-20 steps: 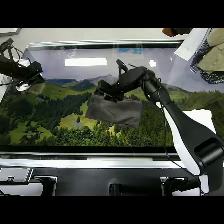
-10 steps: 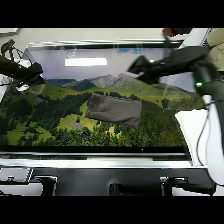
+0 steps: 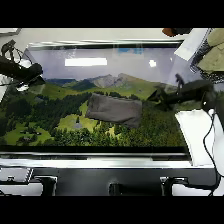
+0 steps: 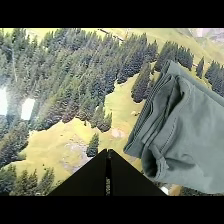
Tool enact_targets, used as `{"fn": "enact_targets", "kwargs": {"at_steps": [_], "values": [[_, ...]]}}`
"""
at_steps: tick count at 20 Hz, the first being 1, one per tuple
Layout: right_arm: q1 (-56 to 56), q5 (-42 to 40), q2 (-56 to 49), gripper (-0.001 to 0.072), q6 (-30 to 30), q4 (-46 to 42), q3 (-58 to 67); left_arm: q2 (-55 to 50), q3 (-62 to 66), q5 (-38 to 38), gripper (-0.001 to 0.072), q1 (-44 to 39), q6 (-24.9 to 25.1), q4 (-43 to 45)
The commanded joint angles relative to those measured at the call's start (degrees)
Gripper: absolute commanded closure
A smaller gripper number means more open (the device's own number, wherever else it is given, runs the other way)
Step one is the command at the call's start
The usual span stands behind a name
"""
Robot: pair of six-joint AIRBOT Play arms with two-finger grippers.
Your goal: Fold the clothes and pants, and hang the long-sleeved shirts on hangers.
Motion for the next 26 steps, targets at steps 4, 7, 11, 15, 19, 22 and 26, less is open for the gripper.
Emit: {"fn": "enact_targets", "kwargs": {"at_steps": [4,7,11,15,19,22,26], "values": [[-0.63,4.96,-4.81,0.0131,-7.87,6.58,-10.32,-0.22,-0.02,0.24,0.0688,0.04,0.02,0.02],[-0.31,6.54,-7.23,0.0143,-8.50,9.75,-10.29,-0.81,-0.02,0.24,0.0689,0.02,0.02,0.00],[5.14,9.14,-9.62,0.0210,-9.31,10.49,-10.25,-1.29,-0.02,0.24,0.0689,0.04,0.02,0.00],[8.35,12.28,-9.62,0.0284,-8.09,11.34,-10.14,-1.53,-0.02,0.22,0.0688,0.04,0.02,0.00],[8.35,11.17,-9.60,0.0604,-8.07,12.22,-10.10,-1.51,-0.02,0.20,0.0688,0.04,0.02,0.00],[8.15,8.68,-7.80,0.0679,-8.04,12.66,-7.19,-1.51,-0.02,-0.28,0.0688,0.04,0.04,0.00],[4.26,9.31,-5.16,0.0678,3.39,11.30,5.29,-1.51,-0.02,-0.42,0.0688,0.04,0.04,0.00]]}}
